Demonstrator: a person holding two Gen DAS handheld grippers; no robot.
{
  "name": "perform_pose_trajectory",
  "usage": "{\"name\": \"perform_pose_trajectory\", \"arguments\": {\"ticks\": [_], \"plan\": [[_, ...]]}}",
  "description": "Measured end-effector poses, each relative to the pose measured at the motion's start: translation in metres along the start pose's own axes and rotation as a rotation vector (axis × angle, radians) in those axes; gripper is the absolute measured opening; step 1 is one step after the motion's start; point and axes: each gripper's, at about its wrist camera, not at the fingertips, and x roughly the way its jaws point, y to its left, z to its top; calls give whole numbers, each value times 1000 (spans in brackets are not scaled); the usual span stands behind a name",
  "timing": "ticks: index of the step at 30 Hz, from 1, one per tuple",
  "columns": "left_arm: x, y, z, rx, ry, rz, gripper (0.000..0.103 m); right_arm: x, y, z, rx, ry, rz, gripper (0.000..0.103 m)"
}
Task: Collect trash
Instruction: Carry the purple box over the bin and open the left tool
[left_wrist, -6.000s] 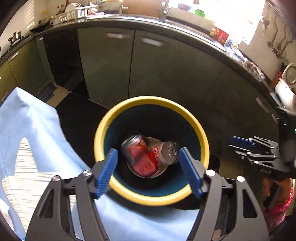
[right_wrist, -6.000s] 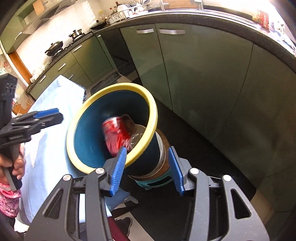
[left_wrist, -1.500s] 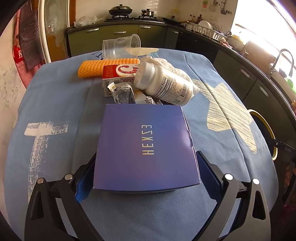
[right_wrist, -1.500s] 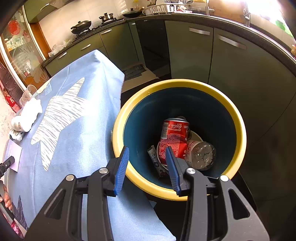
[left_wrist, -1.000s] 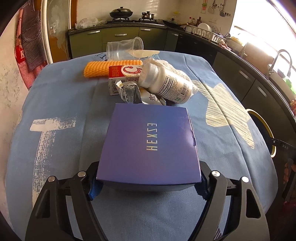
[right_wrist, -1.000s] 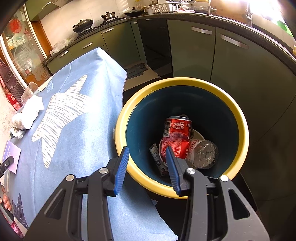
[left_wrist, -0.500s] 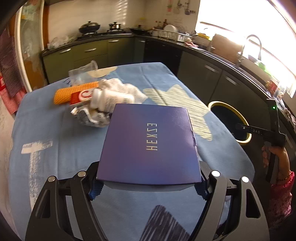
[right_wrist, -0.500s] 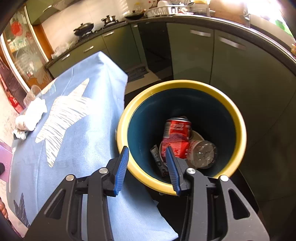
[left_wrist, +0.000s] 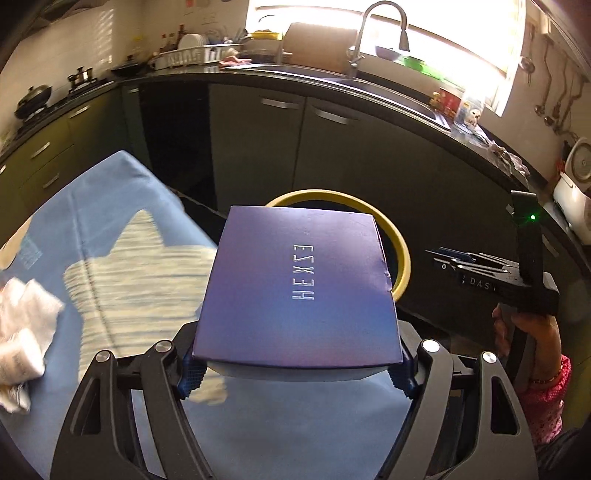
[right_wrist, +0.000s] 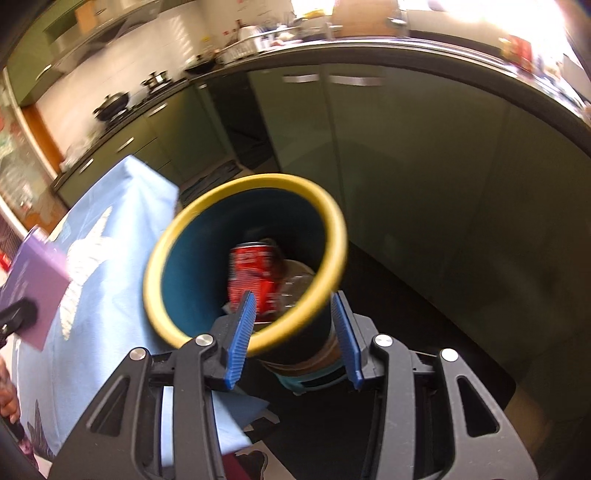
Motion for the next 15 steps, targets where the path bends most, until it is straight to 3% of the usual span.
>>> {"name": "perform_pose_trajectory", "arguments": {"ticks": [7,11,15], "plan": [[84,-35,51,35,58,-46,77,0,-33,-3,63,6,-27,42],[123,-38,67,30,69,-15,78,3,-42,-3,83,13,-32,45],[132,-30,68,-7,88,-9,85,7,-42,-1,83,17,-23,46]]}}
